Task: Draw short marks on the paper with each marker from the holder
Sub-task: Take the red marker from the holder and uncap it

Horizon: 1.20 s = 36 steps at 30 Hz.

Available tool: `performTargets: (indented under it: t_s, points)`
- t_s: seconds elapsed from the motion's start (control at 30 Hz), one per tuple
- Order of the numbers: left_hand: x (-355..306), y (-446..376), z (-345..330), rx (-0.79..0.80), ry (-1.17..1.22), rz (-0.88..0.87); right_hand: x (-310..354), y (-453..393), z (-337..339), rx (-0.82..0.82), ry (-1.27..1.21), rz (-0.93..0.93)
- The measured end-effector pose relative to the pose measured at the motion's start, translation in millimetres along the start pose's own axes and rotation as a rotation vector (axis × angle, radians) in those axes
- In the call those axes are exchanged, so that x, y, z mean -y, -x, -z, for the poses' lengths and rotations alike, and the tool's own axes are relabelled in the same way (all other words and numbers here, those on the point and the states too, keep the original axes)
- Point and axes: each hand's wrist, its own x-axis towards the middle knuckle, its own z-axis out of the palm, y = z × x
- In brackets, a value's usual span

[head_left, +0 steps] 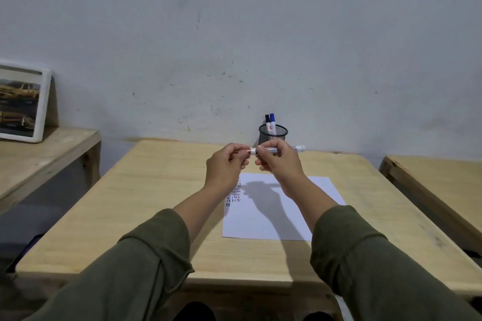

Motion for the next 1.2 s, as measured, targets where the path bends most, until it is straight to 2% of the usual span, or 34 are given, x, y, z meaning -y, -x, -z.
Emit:
performTargets:
  t_s: [0.23, 0.43, 0.6, 0.8, 0.97, 1.2]
  points:
    - [-1.2, 3.2, -4.5, -0.076, -0.157, -0.032, 1.0, 0.4, -3.5, -0.017, 0.043, 0.069]
    - [-2.5, 1.1, -6.1, -0.063, -0.146, 0.067, 0.6, -3.2, -3.7, -0.051, 0.176, 0.160]
    - [-2.0, 1.0, -8.1, -0.041, 0.059, 0.193, 1.2, -3.2, -4.4, -0.032, 0.179, 0.189]
    - [3.8, 11.1, -20.0, -0.001, 0.266, 0.314, -1.2, -3.8, -10.0, -0.181, -0.042, 0.037]
    - [5.3, 4.0, -13.8, -0.057, 0.283, 0.289, 5.1, -4.6, -11.2, -0.036, -0.252, -0.086]
    - [-6.7, -6.7, 0.2, -0.082, 0.447, 0.295, 11.6, 0.7, -19.3, 0.164, -0.336, -0.083]
